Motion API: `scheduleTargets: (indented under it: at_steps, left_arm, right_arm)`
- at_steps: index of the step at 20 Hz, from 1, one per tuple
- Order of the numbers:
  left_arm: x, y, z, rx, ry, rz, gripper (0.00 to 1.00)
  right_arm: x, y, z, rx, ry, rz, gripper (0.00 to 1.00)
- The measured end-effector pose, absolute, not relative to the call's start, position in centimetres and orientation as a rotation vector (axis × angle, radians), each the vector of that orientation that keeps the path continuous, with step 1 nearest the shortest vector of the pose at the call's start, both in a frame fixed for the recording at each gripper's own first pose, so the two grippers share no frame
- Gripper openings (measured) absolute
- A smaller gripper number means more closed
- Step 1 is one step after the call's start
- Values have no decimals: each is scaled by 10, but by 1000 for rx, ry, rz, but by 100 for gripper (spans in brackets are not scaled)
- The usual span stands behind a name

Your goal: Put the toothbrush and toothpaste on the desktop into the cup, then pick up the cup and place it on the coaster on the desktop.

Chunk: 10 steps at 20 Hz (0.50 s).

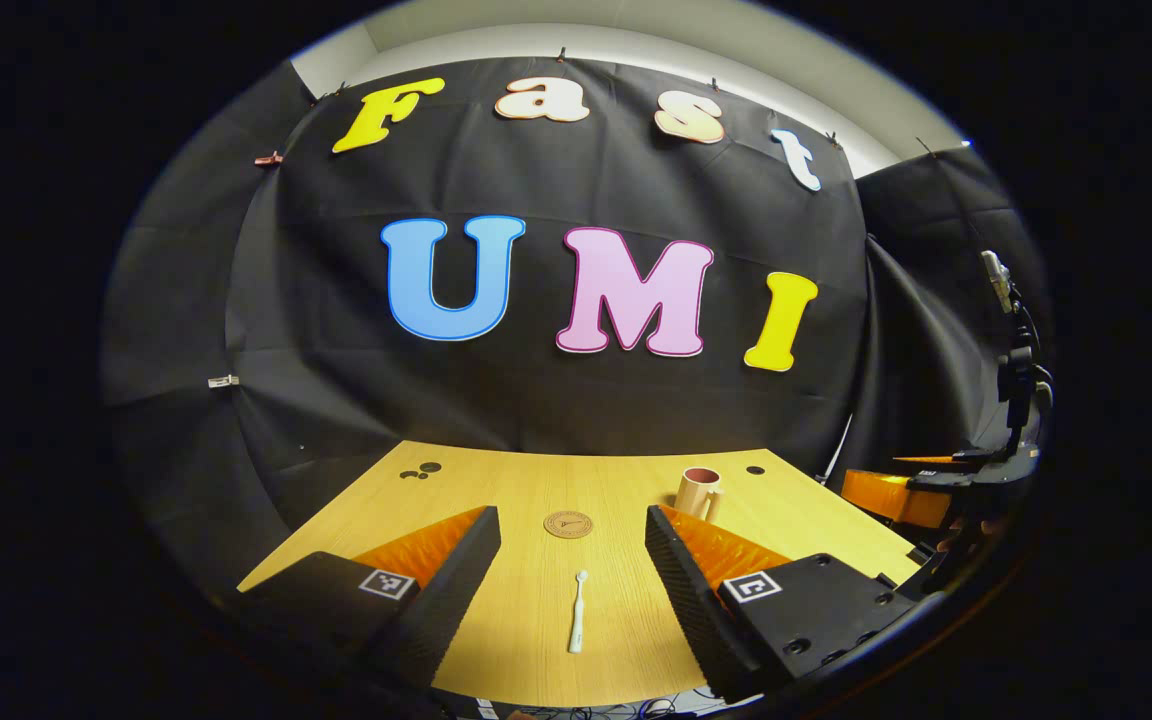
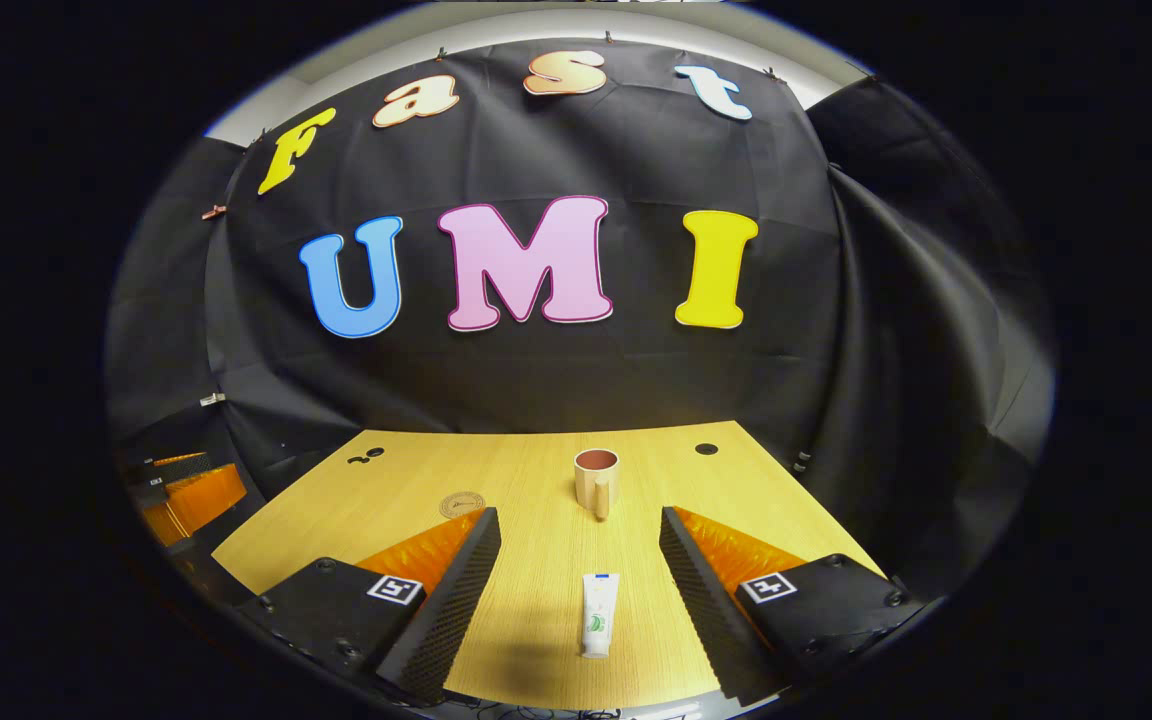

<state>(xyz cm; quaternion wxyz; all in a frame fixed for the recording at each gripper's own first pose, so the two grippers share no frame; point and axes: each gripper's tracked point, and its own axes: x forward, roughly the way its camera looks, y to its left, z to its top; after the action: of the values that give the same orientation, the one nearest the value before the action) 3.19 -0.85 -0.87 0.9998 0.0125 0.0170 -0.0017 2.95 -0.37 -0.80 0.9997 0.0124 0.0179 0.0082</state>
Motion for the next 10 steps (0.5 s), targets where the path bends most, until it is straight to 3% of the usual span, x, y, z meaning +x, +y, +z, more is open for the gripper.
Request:
scheduleTargets:
  at_steps: [10]
  left_arm:
    - [63, -5, -60, 68, 177, -7, 96]
  right_arm:
    - [56, -5, -37, 24, 122, 34, 99]
